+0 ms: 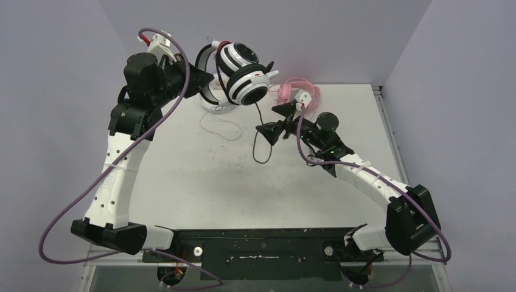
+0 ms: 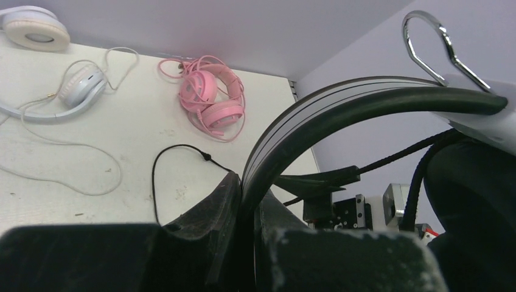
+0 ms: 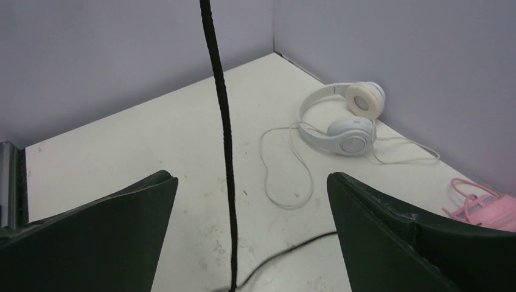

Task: Wrap the headphones
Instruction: Wrap the headphones cable around the headphones.

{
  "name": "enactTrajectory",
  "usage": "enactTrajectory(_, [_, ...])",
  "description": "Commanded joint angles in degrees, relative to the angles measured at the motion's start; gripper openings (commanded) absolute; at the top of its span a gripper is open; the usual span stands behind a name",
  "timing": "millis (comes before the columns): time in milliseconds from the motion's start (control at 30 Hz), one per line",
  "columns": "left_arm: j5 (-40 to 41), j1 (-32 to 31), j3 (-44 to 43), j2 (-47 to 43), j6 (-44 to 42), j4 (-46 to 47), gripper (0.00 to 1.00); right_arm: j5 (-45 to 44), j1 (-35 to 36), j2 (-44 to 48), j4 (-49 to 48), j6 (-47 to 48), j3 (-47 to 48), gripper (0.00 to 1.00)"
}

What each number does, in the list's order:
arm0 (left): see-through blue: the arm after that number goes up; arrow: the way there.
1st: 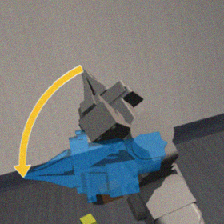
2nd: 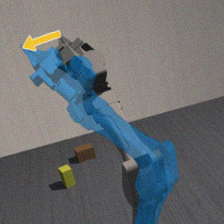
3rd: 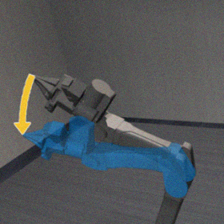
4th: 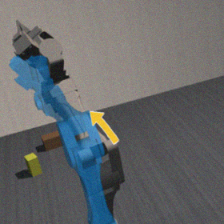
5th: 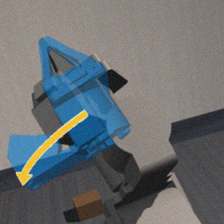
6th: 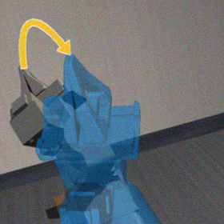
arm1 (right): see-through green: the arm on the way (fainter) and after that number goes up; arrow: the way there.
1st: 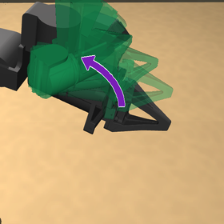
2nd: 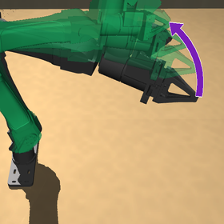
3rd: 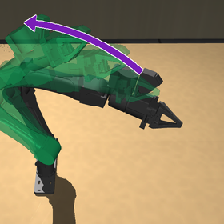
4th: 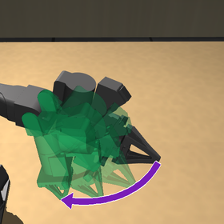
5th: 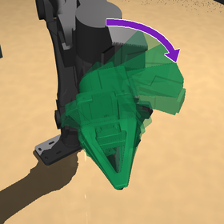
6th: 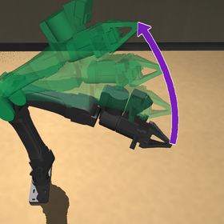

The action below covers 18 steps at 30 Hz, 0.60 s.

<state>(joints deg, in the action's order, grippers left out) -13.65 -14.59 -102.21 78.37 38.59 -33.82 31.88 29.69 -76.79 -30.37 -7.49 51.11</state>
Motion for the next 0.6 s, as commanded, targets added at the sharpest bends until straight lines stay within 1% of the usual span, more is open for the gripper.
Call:
enactTrajectory(0, [-3.47, -0.60, -0.38, -4.15, 2.84, 4.85, 0.00, 8.08, 0.04, -2.48, -11.20, -1.36, 4.65, 1.00])
enactTrajectory(200, [-8.40, -0.97, 0.09, -4.34, 4.40, 6.19, 0.00, 9.59, 1.05, -7.71, -13.62, -2.86, 7.29, 0.96])
enactTrajectory(300, [-8.67, -1.14, 0.05, -4.45, 4.65, 6.21, 0.00, 9.57, 2.03, -11.41, -13.99, -2.71, 9.53, 0.90])
enactTrajectory(333, [-8.60, -1.21, 0.00, -4.45, 4.61, 6.11, 0.00, 9.63, 2.37, -12.51, -14.15, -2.60, 10.28, 0.83])
enactTrajectory(467, [-7.14, -1.27, 0.25, -4.41, 3.69, 5.90, 0.00, 10.87, 3.87, -14.69, -13.71, -2.53, 12.10, 0.41])
enactTrajectory(567, [-5.31, -1.25, -0.44, -3.66, 2.48, 5.12, 0.00, 10.40, 6.12, -13.79, -12.85, -1.81, 10.50, 0.15])
